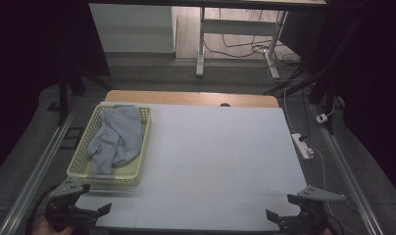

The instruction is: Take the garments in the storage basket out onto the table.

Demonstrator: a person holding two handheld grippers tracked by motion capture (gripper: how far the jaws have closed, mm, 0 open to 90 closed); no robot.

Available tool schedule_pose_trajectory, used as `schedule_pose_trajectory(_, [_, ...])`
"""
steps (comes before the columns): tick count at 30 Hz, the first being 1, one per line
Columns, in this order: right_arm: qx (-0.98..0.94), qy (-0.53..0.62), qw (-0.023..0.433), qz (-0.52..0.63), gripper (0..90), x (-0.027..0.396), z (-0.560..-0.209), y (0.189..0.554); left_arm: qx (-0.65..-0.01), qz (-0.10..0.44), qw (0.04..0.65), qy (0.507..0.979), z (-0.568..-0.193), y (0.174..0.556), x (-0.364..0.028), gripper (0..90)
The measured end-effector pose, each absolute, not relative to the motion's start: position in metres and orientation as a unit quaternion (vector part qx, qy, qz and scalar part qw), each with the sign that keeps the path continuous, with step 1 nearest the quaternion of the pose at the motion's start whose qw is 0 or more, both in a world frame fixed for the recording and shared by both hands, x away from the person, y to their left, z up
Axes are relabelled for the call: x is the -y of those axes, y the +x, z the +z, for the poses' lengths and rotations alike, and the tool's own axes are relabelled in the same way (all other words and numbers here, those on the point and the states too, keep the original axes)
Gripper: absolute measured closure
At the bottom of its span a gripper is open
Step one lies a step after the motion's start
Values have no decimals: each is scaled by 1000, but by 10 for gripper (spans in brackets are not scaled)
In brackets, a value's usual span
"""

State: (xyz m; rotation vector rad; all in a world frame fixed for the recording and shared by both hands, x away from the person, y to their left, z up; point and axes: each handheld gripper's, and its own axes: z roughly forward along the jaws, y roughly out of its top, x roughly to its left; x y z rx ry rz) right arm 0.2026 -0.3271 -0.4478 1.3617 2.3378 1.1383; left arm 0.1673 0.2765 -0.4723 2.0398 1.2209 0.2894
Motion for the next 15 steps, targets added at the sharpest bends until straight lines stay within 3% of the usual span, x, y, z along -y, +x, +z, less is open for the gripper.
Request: schedule_pose_trajectory(15, [-796,458,98,383,0,326,-449,204,-467,128,384,786,-467,170,-273,0])
